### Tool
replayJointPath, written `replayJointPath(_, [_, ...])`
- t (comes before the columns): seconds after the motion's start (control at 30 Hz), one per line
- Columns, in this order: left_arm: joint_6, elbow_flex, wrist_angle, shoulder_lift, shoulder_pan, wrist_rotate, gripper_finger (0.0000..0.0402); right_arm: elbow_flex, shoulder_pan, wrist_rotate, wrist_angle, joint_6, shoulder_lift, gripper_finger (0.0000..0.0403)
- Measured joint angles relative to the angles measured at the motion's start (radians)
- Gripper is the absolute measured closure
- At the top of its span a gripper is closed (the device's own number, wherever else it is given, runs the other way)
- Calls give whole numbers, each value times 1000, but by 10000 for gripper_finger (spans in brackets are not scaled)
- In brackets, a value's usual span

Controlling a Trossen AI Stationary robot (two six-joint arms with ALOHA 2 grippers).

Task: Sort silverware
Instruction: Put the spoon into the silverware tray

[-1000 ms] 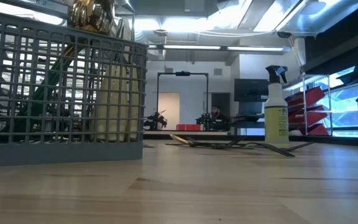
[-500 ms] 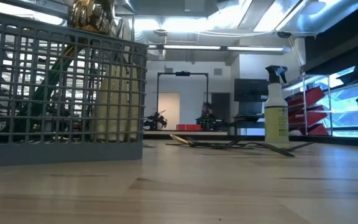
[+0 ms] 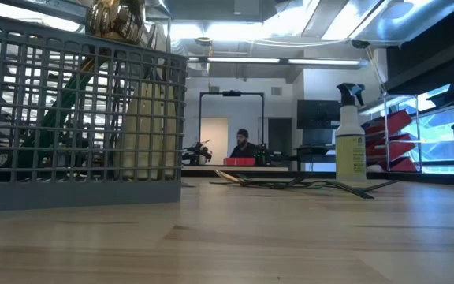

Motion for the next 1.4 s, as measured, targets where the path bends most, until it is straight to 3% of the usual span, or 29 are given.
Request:
replayJointPath(0.3, [18, 0, 24, 0, -10, -27, 285, 0, 0, 0, 0, 0, 0, 403])
replayJointPath(0.87, [43, 0, 16, 0, -10, -64, 393, 0, 0, -2, 2, -14, 0, 403])
replayJointPath(1.1, [55, 0, 16, -1, -10, -64, 399, 0, 0, -10, 8, -38, 0, 402])
replayJointPath(1.4, [35, 0, 21, -2, -28, -67, 400, 17, 1, -42, 62, -214, 0, 395])
